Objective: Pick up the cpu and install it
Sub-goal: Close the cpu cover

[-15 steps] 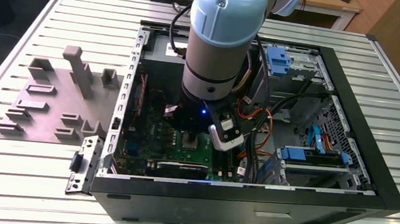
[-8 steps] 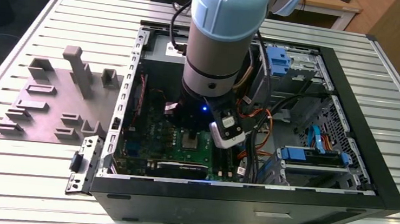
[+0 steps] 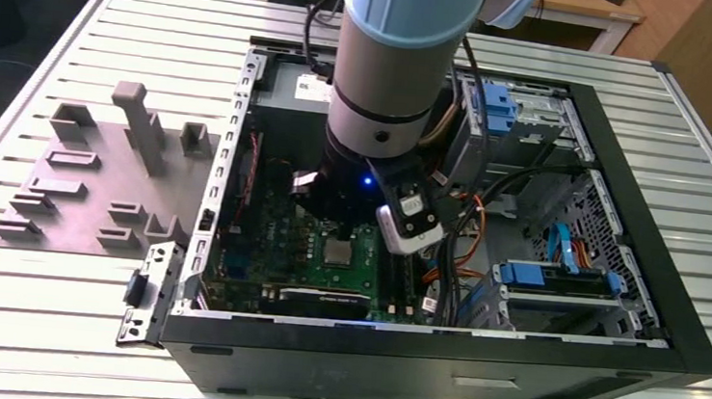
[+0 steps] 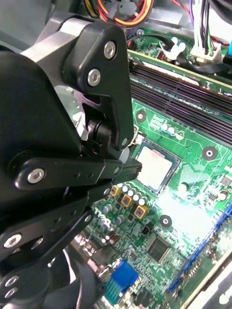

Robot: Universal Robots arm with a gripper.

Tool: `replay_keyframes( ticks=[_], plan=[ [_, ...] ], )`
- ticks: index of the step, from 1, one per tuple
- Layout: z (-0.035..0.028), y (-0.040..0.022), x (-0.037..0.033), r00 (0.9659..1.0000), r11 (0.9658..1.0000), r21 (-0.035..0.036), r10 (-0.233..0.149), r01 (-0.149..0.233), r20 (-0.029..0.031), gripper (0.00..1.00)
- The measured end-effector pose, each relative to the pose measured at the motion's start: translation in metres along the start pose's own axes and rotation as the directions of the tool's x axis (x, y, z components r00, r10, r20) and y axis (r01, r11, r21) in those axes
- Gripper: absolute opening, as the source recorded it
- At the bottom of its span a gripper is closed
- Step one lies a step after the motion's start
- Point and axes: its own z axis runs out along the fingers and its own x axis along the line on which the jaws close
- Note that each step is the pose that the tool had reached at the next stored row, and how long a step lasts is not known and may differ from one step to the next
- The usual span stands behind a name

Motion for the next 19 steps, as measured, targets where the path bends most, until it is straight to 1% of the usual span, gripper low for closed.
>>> replay_keyframes(
  ticks=[8,10,17,19],
  plan=[
    [-0.0130,0.0006,0.0003,1.0000,1.0000,0.0001,0.000,0.000,0.0039,0.11],
    [-0.0132,0.0006,0.0003,1.0000,1.0000,-0.0001,0.000,0.000,0.0048,0.11],
    [-0.0133,0.0006,0.0003,1.0000,1.0000,0.0000,0.000,0.000,0.0049,0.11],
    [-0.0133,0.0006,0.0003,1.0000,1.0000,0.0002,-0.006,0.006,0.0048,0.11]
  ],
)
